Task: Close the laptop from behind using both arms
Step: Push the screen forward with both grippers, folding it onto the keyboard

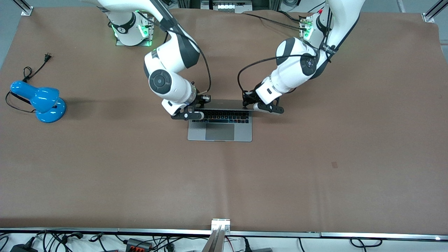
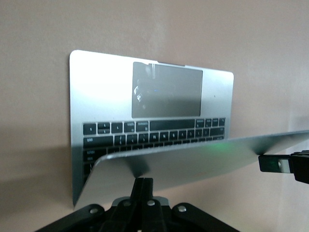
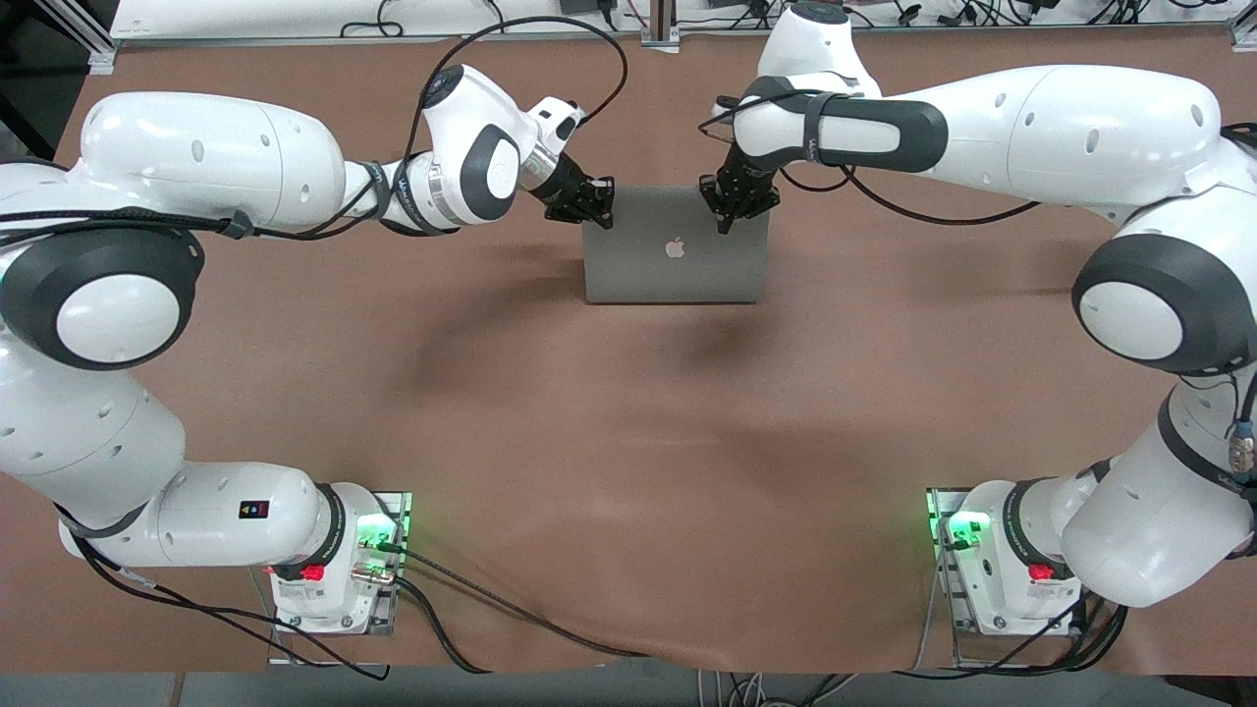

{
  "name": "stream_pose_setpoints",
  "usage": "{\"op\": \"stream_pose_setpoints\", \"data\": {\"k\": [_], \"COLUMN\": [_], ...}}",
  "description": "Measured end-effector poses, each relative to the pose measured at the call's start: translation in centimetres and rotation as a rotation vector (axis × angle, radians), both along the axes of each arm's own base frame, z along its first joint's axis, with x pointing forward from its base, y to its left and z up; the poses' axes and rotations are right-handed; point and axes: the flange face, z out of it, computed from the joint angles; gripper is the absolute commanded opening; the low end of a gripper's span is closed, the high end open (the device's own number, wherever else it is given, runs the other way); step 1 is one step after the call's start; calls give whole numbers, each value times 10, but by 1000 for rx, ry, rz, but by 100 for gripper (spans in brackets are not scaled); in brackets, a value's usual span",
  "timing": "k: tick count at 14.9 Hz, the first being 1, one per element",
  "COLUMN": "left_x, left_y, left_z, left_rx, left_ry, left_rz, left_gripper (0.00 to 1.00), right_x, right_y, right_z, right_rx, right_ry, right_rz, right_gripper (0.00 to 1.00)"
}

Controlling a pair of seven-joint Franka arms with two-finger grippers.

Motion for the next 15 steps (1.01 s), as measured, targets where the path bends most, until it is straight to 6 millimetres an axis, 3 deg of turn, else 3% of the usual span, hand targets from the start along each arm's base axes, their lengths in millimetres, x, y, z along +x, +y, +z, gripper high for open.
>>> {"op": "stream_pose_setpoints", "data": {"k": [8, 15], "left_x": [21, 45], "left_y": [3, -1], "left_z": [-53, -76], "left_rx": [-44, -87], "left_ry": [-46, -29], "left_rz": [65, 101], "left_gripper": [1, 0], "right_x": [20, 33], "right_y": [0, -8], "right_z": [-34, -65], "right_rx": [-7, -12], "right_ry": [20, 27], "right_rz": [-2, -5], "right_gripper": [0, 0]}}
